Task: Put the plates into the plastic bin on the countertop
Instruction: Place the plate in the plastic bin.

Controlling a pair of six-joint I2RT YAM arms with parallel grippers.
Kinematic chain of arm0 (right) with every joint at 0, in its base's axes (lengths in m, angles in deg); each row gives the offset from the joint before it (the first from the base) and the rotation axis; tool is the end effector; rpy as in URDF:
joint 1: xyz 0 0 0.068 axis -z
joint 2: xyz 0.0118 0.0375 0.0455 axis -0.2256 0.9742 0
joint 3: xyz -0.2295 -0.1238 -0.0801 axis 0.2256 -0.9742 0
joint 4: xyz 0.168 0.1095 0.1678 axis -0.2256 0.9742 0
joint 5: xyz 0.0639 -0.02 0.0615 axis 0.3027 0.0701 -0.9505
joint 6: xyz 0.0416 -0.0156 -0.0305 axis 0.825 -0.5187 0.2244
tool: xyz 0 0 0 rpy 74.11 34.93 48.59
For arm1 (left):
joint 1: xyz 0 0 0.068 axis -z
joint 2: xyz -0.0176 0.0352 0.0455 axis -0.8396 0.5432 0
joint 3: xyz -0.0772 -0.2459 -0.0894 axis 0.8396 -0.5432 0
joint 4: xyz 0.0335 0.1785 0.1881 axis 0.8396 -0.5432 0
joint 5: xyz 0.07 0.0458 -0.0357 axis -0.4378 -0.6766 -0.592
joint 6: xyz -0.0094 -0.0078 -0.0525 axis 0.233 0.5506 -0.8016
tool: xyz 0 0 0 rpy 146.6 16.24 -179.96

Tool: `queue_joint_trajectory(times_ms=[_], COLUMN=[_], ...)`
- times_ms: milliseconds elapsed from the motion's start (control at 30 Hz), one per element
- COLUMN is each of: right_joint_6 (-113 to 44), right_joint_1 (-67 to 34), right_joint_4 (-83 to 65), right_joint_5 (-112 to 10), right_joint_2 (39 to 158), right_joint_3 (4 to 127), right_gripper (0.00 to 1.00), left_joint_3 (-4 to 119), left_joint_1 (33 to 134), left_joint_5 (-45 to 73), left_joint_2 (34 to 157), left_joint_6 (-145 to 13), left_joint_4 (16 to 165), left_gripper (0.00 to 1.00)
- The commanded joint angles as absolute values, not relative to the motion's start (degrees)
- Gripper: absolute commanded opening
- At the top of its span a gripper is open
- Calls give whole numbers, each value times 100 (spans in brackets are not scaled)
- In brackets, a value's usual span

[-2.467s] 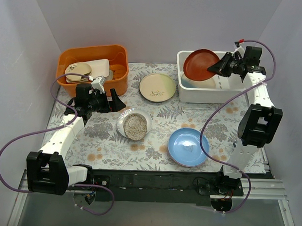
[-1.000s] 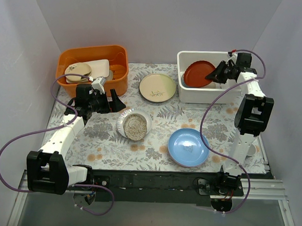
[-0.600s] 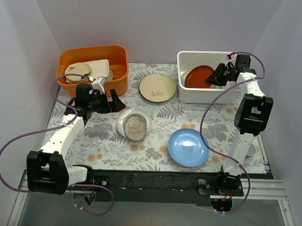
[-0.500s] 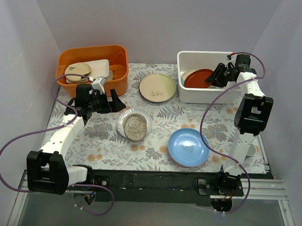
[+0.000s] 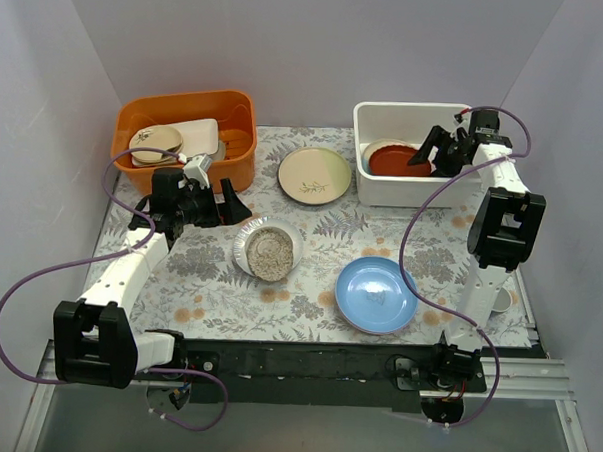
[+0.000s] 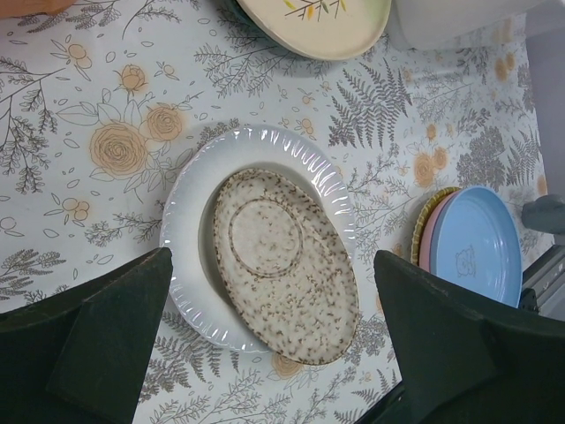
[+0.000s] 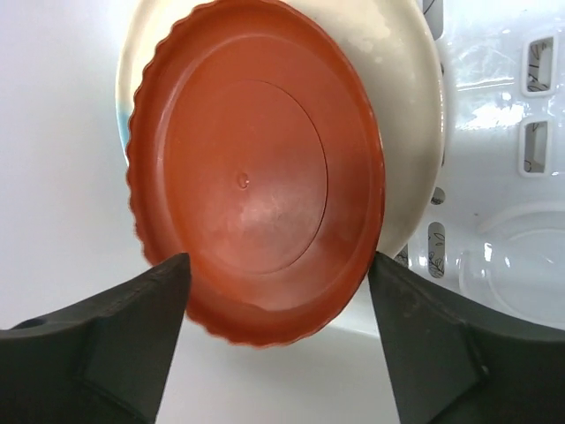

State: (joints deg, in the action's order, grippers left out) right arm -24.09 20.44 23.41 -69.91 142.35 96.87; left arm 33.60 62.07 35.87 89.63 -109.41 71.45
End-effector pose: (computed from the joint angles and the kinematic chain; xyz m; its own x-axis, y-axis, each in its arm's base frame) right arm 0.4868 -0.0475 0.2319 -0.7816 0.3690 -0.5029 0.0734 0.8551 0.5133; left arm 0.2587 -0.0403 0.2621 -0.7338 -0.6514 -0.1927 -0.2426 0.5163 -0.8213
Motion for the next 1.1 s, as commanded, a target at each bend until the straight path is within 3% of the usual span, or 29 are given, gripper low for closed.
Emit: queue_joint_trajectory(times_ms=[0,333,767,1067], right_joint_6=[-2493,-2414,-2432,-2476], right_joint_1=[2051,2007,1893,1726], right_joint_4=[2340,2296,2542,2674], right_joint_5=[-6870,-6633,-6448,-6404], right_joint_2=[13966,13518,13087,12604], right_joint_3=[9881,9916,10215,10171], right_gripper=[91,98,98,98], left_joint_3=[3377,3386,3457,3527], left_joint_1=[6193,6193,6193,6316], left_joint_5=[3714,3793,3969,4180], left_joint_2=[8941,9143,9679,10233], left_joint_6=[-10895,-10895,-10895,-10921], left_joint_4=[7146,7102,6900,6698], left_gripper=[98,98,98,83])
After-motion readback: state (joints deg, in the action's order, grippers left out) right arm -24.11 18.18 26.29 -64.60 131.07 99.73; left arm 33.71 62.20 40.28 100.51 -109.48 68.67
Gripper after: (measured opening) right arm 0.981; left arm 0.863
